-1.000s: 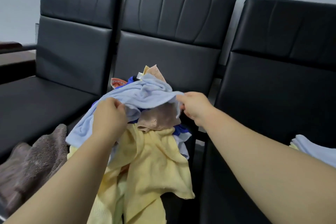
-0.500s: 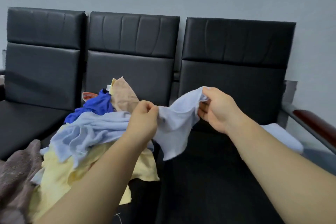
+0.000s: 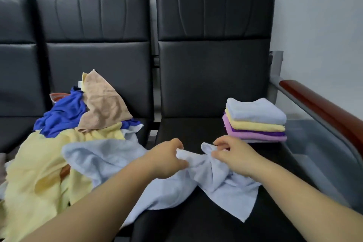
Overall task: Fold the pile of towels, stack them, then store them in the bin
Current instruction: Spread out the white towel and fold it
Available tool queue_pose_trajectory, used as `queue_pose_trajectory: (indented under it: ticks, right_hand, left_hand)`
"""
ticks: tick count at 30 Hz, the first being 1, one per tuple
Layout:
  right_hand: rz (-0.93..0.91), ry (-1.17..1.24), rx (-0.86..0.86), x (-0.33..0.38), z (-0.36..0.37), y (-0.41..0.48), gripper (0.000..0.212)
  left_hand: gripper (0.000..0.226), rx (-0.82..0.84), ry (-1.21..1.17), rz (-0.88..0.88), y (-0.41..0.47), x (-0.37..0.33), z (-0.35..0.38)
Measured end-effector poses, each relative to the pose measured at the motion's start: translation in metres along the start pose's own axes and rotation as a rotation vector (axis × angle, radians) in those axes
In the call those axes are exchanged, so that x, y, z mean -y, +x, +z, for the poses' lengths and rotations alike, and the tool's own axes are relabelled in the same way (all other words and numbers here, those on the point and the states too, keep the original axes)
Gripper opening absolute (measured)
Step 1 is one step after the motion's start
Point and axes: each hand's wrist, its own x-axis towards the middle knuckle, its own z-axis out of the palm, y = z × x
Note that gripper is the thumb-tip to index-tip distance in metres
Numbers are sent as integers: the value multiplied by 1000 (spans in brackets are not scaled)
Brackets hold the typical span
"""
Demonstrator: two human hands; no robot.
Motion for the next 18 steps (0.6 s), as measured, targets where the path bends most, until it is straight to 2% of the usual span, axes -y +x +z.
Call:
queue_pose_trajectory:
  ticks: [2,4,9,11,13,15,16,18]
  right_hand:
    - [-13,-73,145,-8,14,-3,26]
    - [-41,-186,230,-12,21,-2,28]
    - [-106,-269,279,-19,18,14,47]
    - [-129,-318,258,-27,15,22,60]
    - [-142,-322,231,-32,12,26,56]
    - [-167,-292,128,-35,9,28,37]
    - [-177,-280,50,-36,8,27,31]
    - [-197,-262,-46,-33,12,20,26]
  left_hand:
    - [69,135,254,-95,0,9,8]
    - [75,230,408,-135,2,15,20]
    - [43,197,434,-67,17,16,31]
    - [36,182,258,-26,23,15,33]
    - [33,216,-276,4,28,10,39]
    - [31,215,-791,-5,31,0,38]
    - [28,150,-890,-17,37,-2,35]
    - [20,-27,-801,-19,42,1,27]
